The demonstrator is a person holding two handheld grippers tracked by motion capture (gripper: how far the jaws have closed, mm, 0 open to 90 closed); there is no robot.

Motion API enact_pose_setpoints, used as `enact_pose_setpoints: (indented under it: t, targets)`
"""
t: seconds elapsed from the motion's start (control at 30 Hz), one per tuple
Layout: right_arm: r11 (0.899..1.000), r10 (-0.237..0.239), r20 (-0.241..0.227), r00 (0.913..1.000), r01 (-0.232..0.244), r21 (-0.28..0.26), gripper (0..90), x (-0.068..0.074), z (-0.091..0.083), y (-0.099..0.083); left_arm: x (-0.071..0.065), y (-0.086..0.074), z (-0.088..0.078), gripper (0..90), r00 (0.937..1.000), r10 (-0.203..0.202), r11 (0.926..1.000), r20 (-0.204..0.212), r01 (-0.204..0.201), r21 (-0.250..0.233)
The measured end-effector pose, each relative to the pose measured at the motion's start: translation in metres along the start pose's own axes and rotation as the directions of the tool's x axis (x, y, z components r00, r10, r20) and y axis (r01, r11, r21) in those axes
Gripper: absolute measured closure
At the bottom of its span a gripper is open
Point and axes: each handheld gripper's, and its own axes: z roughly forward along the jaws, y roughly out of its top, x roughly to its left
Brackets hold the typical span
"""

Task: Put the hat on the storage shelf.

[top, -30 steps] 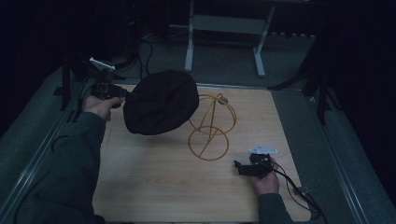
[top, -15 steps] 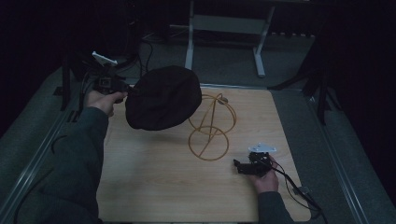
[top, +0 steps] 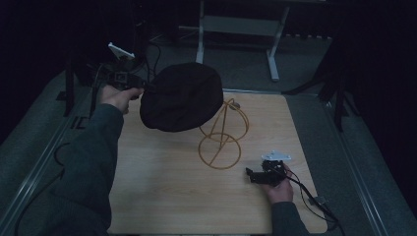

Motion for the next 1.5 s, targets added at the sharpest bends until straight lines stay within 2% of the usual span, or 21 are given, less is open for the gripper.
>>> enact_pose_setpoints:
  t: [0.9,1.5]
  targets:
    - [1.000,-0.002,0.000,1.0000,0.002,0.000,11.5,0.000,0.000,0.000,-0.045,0.017,0.020,76.7,0.9958,0.092,0.9945,0.002,-0.092,0.050]
    - [1.000,-0.002,0.000,1.0000,0.002,-0.001,11.5,0.000,0.000,0.000,-0.062,0.016,0.053,76.1,0.9932,0.114,0.9891,0.023,-0.115,0.092]
